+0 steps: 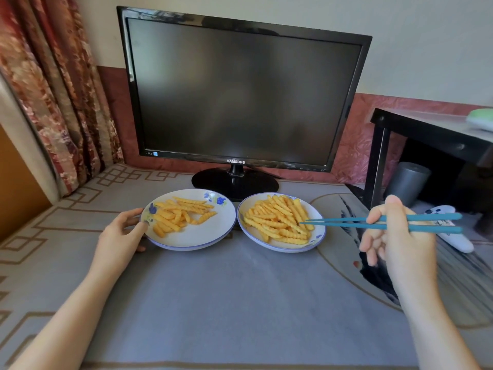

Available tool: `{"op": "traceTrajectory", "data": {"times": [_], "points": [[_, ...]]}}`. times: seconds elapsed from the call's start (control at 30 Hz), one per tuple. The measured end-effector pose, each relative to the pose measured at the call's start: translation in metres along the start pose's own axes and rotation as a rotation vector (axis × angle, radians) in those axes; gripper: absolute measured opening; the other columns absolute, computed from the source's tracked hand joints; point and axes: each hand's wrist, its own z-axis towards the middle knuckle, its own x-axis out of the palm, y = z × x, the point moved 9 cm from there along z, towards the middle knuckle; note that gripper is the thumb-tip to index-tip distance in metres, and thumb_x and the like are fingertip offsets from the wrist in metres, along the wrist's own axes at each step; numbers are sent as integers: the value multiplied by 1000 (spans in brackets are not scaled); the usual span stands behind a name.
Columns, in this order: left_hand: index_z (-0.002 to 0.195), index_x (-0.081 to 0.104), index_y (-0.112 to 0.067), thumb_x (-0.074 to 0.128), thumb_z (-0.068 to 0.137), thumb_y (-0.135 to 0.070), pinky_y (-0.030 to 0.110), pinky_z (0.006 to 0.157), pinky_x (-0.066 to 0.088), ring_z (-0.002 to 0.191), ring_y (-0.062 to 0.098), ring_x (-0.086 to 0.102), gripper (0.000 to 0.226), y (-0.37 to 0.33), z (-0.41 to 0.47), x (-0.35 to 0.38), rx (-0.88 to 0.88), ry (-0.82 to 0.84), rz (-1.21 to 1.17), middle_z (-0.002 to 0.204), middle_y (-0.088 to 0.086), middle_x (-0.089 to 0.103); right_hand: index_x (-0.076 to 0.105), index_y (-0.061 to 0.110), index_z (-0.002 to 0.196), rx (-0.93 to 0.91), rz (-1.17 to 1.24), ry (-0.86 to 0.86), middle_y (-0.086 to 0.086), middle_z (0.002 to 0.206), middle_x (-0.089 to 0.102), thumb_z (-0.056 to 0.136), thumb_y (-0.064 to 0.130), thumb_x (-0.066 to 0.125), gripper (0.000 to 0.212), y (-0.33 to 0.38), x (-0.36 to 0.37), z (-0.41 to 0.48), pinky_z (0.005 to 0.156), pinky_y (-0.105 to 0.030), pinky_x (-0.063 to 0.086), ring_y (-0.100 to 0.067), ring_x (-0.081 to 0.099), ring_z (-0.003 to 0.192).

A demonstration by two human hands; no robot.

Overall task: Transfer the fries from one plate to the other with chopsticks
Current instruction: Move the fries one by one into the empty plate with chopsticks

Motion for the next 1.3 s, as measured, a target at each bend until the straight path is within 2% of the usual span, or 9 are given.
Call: {"op": "traceTrajectory", "data": {"times": [0.23, 0.53, 0.77, 1.07, 1.3], "points": [[122, 58, -13, 52, 91, -8, 7, 41, 45, 66, 20, 58, 32, -2, -1, 1, 8, -3, -5, 110, 9, 63, 49, 8, 70, -62, 108, 12, -10, 41, 51, 103, 27, 33, 41, 16, 21, -5, 33, -18, 26, -19, 35, 30], [122, 59, -12, 52, 91, -7, 7, 40, 43, 63, 19, 56, 32, -2, -1, 0, 8, -10, -11, 109, 11, 65, 51, 9, 67, 34, 180, 312, -13, 38, 38, 102, 29, 36, 43, 2, 118, -9, 31, -15, 20, -10, 30, 26], [123, 59, -13, 52, 90, -7, 7, 41, 44, 59, 21, 57, 34, -2, -1, 0, -1, -6, -1, 110, 9, 65, 51, 7, 70, 68, 147, 436, -12, 40, 40, 103, 28, 35, 43, -8, 171, -3, 30, -15, 22, -9, 28, 25], [123, 59, -14, 52, 90, -9, 5, 42, 41, 54, 22, 58, 34, -1, -2, -1, -11, -9, 18, 110, 6, 66, 52, 7, 72, 102, 134, 455, -16, 42, 42, 103, 29, 34, 41, -21, 184, 6, 31, -17, 23, -15, 27, 27], [122, 59, -15, 52, 90, -10, 6, 42, 41, 53, 22, 57, 33, -1, -1, -1, -13, -10, 21, 109, 6, 66, 52, 7, 69, 171, 143, 426, -11, 39, 46, 102, 32, 35, 45, -32, 184, 7, 31, -18, 26, -16, 30, 27]]}}
